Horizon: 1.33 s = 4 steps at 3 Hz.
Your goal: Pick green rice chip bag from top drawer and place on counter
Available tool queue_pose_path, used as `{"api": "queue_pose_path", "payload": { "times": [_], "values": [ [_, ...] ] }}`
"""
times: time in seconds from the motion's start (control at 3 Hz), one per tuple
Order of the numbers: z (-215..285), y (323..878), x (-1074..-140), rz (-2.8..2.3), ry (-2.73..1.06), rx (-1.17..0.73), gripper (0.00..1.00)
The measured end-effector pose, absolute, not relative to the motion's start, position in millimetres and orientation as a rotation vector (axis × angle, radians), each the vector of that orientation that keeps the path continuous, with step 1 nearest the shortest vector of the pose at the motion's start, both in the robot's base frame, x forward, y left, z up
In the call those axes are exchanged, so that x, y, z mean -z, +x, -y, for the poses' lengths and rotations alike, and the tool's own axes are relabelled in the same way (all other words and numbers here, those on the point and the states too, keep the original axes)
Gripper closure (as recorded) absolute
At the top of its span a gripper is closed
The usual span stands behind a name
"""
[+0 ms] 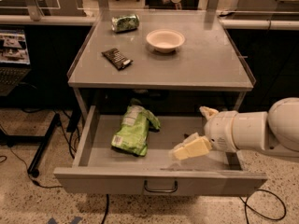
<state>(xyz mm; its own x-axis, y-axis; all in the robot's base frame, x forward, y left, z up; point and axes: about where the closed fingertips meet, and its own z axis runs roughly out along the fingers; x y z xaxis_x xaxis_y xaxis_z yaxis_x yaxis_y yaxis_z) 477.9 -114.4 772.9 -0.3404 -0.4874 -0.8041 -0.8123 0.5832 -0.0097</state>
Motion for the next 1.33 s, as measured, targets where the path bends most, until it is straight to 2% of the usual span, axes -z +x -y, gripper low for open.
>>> {"api": "queue_pose_path", "payload": {
  "times": [1.0, 1.33],
  "values": [
    [56, 542, -716, -1.959, -0.984, -0.555, 0.0],
    [52, 541, -713, -1.963, -0.977, -0.564, 0.0]
  ]
}}
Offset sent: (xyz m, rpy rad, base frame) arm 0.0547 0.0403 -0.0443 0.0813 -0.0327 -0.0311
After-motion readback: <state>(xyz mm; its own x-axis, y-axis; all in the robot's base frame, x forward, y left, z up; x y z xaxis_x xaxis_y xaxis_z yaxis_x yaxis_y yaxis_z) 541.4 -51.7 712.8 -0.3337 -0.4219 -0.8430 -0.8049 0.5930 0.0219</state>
